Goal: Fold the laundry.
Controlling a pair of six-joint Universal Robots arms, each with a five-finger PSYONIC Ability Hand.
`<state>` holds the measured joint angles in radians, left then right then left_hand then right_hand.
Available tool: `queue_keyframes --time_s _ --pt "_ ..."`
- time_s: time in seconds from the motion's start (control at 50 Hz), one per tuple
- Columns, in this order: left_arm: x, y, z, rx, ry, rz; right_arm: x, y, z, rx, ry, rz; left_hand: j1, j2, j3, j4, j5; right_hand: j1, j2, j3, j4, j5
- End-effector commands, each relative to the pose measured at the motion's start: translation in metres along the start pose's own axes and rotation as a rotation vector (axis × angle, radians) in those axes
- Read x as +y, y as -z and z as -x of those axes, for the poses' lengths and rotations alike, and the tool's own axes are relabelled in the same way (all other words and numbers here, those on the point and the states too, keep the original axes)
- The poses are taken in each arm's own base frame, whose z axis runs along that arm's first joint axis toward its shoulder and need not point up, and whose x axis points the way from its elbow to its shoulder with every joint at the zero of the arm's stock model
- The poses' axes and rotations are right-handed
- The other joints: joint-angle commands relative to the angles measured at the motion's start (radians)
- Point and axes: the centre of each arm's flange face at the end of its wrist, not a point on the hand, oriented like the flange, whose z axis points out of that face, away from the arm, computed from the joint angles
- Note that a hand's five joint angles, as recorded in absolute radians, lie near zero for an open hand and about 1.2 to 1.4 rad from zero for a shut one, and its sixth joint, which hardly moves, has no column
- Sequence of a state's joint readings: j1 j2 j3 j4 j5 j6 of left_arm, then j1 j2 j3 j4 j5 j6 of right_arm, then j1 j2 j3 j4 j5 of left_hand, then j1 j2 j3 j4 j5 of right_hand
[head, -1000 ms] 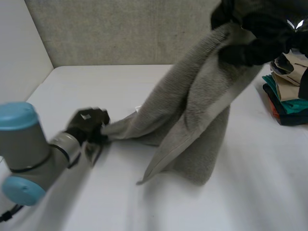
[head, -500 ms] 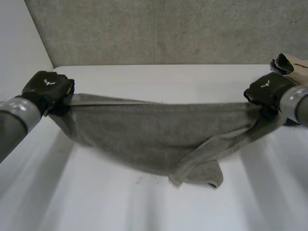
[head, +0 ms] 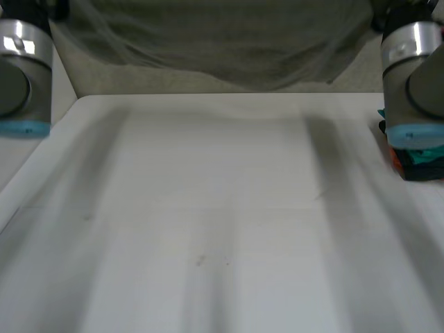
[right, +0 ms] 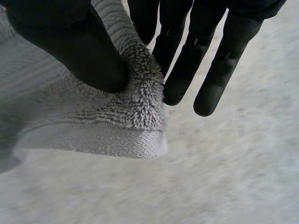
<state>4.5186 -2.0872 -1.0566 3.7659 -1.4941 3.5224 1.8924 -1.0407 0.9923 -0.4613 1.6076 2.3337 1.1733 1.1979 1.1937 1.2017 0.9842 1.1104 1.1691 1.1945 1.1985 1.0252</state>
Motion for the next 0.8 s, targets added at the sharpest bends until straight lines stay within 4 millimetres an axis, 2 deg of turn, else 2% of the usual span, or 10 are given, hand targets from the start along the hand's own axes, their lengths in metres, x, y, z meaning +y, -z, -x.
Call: queue_keyframes --time_s 0.02,0.08,0.16,0.22,0.28,0.4,0.52,0.6,0.68,0.8 --pt "0.067 0.061 -0.034 0.122 0.012 0.272 0.048 0.038 0.049 -0.185 -0.041 0.156 0.223 0.198 0.203 0.195 0.238 0.286 0.227 0.202 0.198 0.196" --pt "0.092 0.093 -0.051 0.176 0.021 0.389 0.072 0.062 0.069 -0.278 -0.039 0.255 0.223 0.198 0.203 0.195 0.238 0.286 0.227 0.202 0.198 0.196" --pt "0.105 0.138 -0.068 0.265 0.026 0.538 0.096 0.098 0.092 -0.413 -0.035 0.394 0.223 0.198 0.203 0.195 0.238 0.286 0.227 0.202 0.198 0.196" --pt "0.106 0.167 -0.074 0.325 0.006 0.633 0.104 0.128 0.099 -0.524 -0.023 0.5 0.223 0.198 0.203 0.195 0.238 0.286 0.227 0.202 0.198 0.196" --pt "0.088 0.194 -0.067 0.392 -0.048 0.723 0.105 0.157 0.099 -0.629 -0.013 0.597 0.223 0.198 0.203 0.195 0.238 0.286 0.227 0.202 0.198 0.196" --pt "0.038 0.249 -0.046 0.569 -0.169 0.918 0.081 0.197 0.061 -0.796 0.063 0.736 0.223 0.198 0.203 0.195 0.238 0.286 0.227 0.202 0.198 0.196" --pt "0.003 0.288 -0.025 0.746 -0.223 1.143 0.07 0.238 0.014 -0.973 0.269 0.818 0.223 0.198 0.203 0.195 0.238 0.286 0.227 0.202 0.198 0.196" --pt "-0.006 0.291 -0.023 0.806 -0.239 1.175 0.068 0.237 0.011 -0.966 0.313 0.784 0.223 0.198 0.203 0.195 0.238 0.286 0.227 0.202 0.198 0.196" --pt "0.0 0.261 -0.026 0.726 -0.257 1.047 0.069 0.214 0.011 -0.84 0.297 0.713 0.223 0.198 0.203 0.195 0.238 0.286 0.227 0.202 0.198 0.196" --pt "0.042 0.217 -0.054 0.641 -0.271 0.881 0.091 0.18 0.048 -0.703 0.193 0.638 0.223 0.198 0.203 0.195 0.238 0.286 0.227 0.202 0.198 0.196"
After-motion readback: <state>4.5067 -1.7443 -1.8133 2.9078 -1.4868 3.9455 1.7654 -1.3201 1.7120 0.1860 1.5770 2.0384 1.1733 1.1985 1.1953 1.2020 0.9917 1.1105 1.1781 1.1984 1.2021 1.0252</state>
